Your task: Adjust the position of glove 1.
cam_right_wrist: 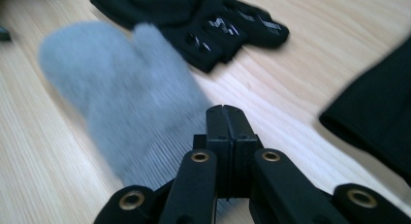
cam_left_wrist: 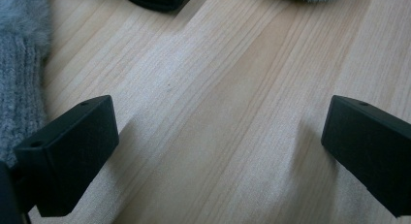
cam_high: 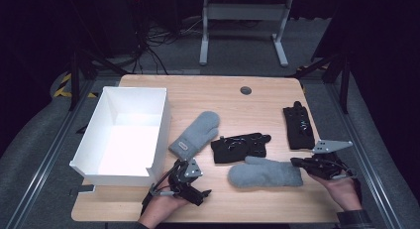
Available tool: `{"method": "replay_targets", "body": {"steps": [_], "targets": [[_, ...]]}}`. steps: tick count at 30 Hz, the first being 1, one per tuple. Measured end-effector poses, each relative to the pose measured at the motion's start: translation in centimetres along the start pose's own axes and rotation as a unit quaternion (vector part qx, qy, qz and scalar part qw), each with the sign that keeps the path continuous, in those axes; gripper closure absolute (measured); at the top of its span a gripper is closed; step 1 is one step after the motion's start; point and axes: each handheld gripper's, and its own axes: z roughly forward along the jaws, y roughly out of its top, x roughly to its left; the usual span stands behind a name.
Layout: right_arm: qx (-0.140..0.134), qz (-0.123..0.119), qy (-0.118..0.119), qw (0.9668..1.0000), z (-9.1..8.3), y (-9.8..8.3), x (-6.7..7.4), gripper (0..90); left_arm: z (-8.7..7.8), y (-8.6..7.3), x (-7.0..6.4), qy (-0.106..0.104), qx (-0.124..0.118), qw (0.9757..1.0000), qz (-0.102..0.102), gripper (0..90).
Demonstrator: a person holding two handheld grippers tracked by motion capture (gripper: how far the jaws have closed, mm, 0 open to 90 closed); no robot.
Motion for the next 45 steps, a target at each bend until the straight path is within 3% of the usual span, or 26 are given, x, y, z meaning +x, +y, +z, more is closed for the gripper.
{"method": "replay_targets", "body": {"steps": [7, 12, 17, 23, 30, 33, 34, 37, 40, 41, 42, 43, 45], "targets": [[0.021, 0.006, -0.024, 0.9995, -0.8, -2.0, -0.5, 90.0, 0.0, 0.0, 0.0, 0.000, 0.000, 1.0000, 0.000, 0.3], [0.048, 0.000, -0.016, 0.9987, -0.6, -2.9, -0.2, 90.0, 0.0, 0.0, 0.0, 0.000, 0.000, 1.0000, 0.000, 0.3], [0.049, -0.017, 0.023, 0.9984, -0.8, -3.4, 0.4, 90.0, 0.0, 0.0, 0.0, 0.000, 0.000, 1.0000, 0.000, 0.3], [0.054, -0.044, 0.063, 0.9956, -0.4, -3.3, 1.4, 90.0, 0.0, 0.0, 0.0, 0.001, 0.000, 1.0000, 0.000, 0.2], [0.059, -0.081, 0.121, 0.9876, 0.4, -2.6, 3.7, 90.0, 0.0, 0.0, -0.2, 0.004, 0.001, 1.0000, -0.003, 0.2], [0.057, -0.090, 0.127, 0.9861, 0.4, -2.4, 4.0, 90.0, -0.1, 0.1, -0.3, 0.005, 0.007, 0.9999, -0.006, 0.9], [0.053, -0.089, 0.124, 0.9868, 0.2, -2.4, 3.8, 90.0, -0.2, 0.2, -0.3, 0.006, 0.009, 0.9999, -0.008, 2.6], [0.034, -0.072, 0.097, 0.9921, -0.6, -2.1, 2.4, 90.0, -0.6, 0.5, -0.3, 0.008, 0.012, 0.9998, -0.011, 18.8], [0.029, -0.070, 0.089, 0.9931, -0.5, -1.8, 1.8, 90.0, -0.8, 0.8, -0.4, 0.007, 0.014, 0.9998, -0.015, 33.7], [0.028, -0.070, 0.086, 0.9934, -0.4, -1.6, 1.6, 90.0, -0.8, 1.0, -0.5, 0.001, 0.009, 0.9998, -0.020, 33.7], [0.024, -0.071, 0.084, 0.9936, 0.1, -1.0, 1.2, 90.0, -0.9, 1.2, -0.6, -0.002, 0.007, 0.9998, -0.021, 46.4], [0.024, -0.071, 0.084, 0.9936, 0.1, -1.0, 1.2, 90.0, -0.9, 1.5, -0.7, -0.005, 0.007, 0.9997, -0.021, 46.4], [0.023, -0.073, 0.088, 0.9932, 0.9, -0.4, 1.0, 90.0, -0.8, 2.1, -1.0, -0.018, 0.012, 0.9996, -0.017, 61.0]]}}
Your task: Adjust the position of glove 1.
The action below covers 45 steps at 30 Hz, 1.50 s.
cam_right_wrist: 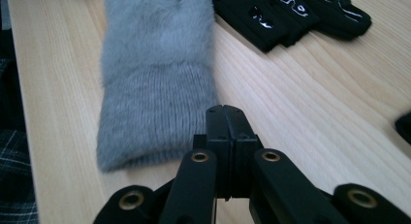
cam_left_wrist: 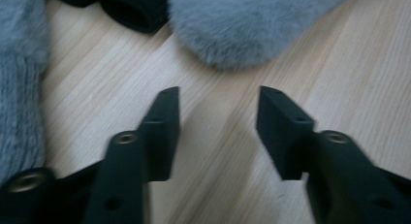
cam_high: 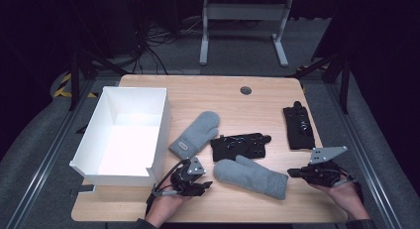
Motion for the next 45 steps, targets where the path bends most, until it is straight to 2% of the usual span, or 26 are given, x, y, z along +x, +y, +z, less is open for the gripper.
{"method": "replay_targets", "body": {"steps": [1, 3, 7, 14, 20, 25, 37, 45], "targets": [[0.004, -0.006, 0.002, 1.0000, 0.5, 0.5, -0.1, 90.0, 0.1, 0.3, -0.1, -0.005, 0.004, 1.0000, 0.002, 70.2], [0.005, -0.014, 0.008, 0.9999, 1.4, 1.4, -0.3, 90.0, 0.5, 0.8, -0.3, -0.012, 0.010, 0.9999, 0.005, 79.2], [0.012, -0.025, 0.016, 0.9995, 2.9, 2.6, -0.5, 90.0, 1.1, 1.5, -0.7, -0.013, 0.015, 0.9997, 0.011, 85.7], [0.040, -0.038, 0.028, 0.9981, 5.2, 3.7, -0.4, 90.0, 1.9, 2.3, -1.1, -0.024, 0.028, 0.9992, 0.013, 86.8], [0.042, -0.039, 0.035, 0.9977, 5.2, 3.6, -0.2, 90.0, 2.4, 2.7, -0.9, -0.030, 0.029, 0.9991, 0.007, 86.8], [0.045, -0.048, 0.052, 0.9964, 5.6, 3.7, 0.5, 90.0, 2.5, 2.9, -0.9, -0.031, 0.031, 0.9990, 0.007, 86.8], [0.058, -0.080, 0.102, 0.9899, 6.9, 4.5, 2.8, 90.0, 3.6, 4.0, -1.8, -0.045, 0.035, 0.9983, 0.017, 86.9], [0.060, -0.093, 0.132, 0.9851, 7.7, 4.8, 4.0, 90.0, 4.1, 4.6, -2.2, -0.055, 0.039, 0.9974, 0.023, 88.0]]}}
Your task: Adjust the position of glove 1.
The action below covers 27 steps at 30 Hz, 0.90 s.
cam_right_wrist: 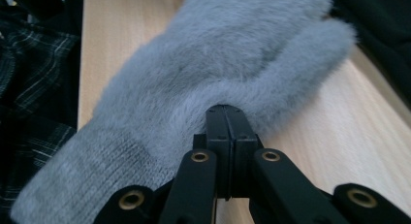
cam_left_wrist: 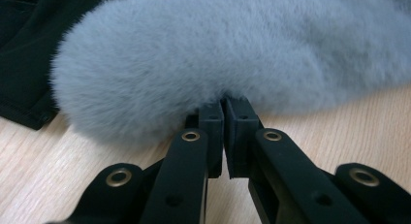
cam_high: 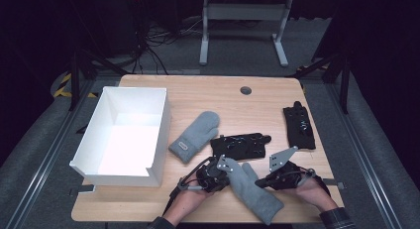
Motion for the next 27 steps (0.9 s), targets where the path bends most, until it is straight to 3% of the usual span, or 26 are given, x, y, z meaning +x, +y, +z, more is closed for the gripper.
{"method": "replay_targets", "body": {"steps": [6, 15, 27], "targets": [[0.004, -0.020, 0.033, 0.9992, 1.2, 0.9, 1.1, 90.0, 0.1, 0.4, -0.1, -0.004, -0.004, 1.0000, -0.001, 89.1], [0.004, -0.043, 0.057, 0.9975, 2.8, 2.4, 2.2, 90.0, 0.1, 0.8, 0.2, -0.008, -0.013, 0.9999, -0.007, 90.0], [-0.011, -0.055, 0.048, 0.9972, 5.2, 4.7, 2.9, 90.0, 0.0, 1.6, 1.9, -0.004, -0.029, 0.9994, -0.015, 89.9]]}}
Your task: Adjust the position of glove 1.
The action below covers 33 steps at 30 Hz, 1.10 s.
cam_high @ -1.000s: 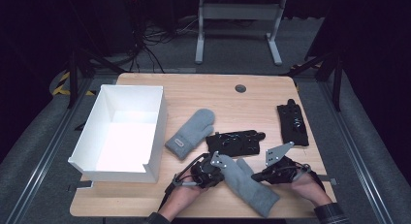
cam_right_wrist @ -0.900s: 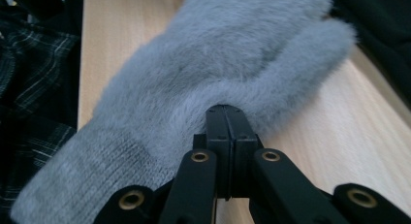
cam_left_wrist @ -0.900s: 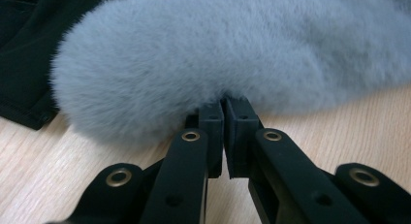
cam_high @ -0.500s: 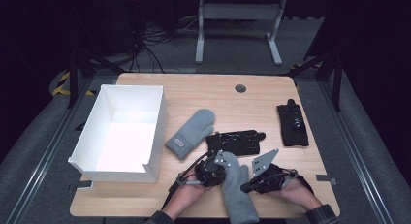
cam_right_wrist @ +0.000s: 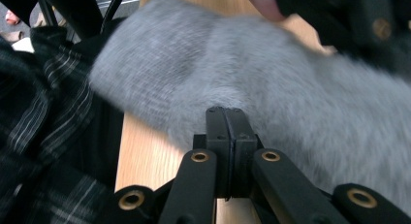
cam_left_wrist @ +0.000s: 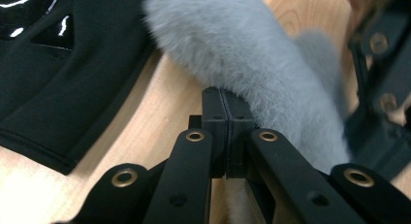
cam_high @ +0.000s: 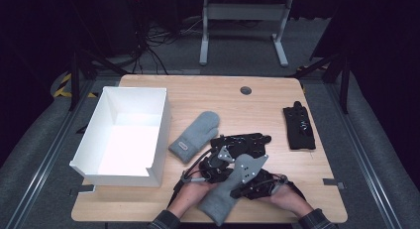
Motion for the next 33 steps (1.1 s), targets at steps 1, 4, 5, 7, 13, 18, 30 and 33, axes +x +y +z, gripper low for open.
{"method": "replay_targets", "body": {"steps": [1, 4, 5, 7, 13, 18, 30, 33], "targets": [[-0.003, -0.001, -0.001, 1.0000, 0.2, 0.2, 0.0, 90.0, 0.1, 0.1, 0.1, 0.000, -0.004, 1.0000, -0.004, 90.0], [-0.009, -0.003, -0.011, 0.9999, 0.9, 0.8, 0.0, 90.0, 0.1, 0.4, 0.4, 0.006, -0.006, 1.0000, -0.003, 88.3], [-0.011, -0.002, -0.010, 0.9999, 0.9, 0.9, 0.0, 90.0, -0.1, 0.4, 0.6, 0.012, -0.007, 0.9999, -0.002, 87.0], [-0.014, -0.003, -0.010, 0.9998, 0.8, 1.0, 0.0, 90.0, -0.5, 0.3, 0.8, 0.021, -0.016, 0.9996, -0.009, 84.6], [-0.056, 0.013, -0.050, 0.9971, -2.0, 0.0, -0.2, 76.8, -3.3, -0.2, 1.1, 0.025, -0.037, 0.9989, -0.018, 77.0], [-0.083, 0.037, -0.110, 0.9898, -4.9, -1.8, -0.6, 60.7, -5.0, -1.3, -0.4, 0.017, -0.039, 0.9990, -0.013, 77.2], [-0.077, 0.130, -0.224, 0.9627, -9.1, -7.7, -2.2, 35.0, -3.6, -3.5, -1.9, 0.021, 0.000, 0.9998, 0.002, 86.0], [-0.074, 0.137, -0.230, 0.9608, -9.2, -8.3, -2.3, 35.1, -2.8, -3.2, -1.7, 0.016, 0.010, 0.9998, 0.008, 88.2]]}}
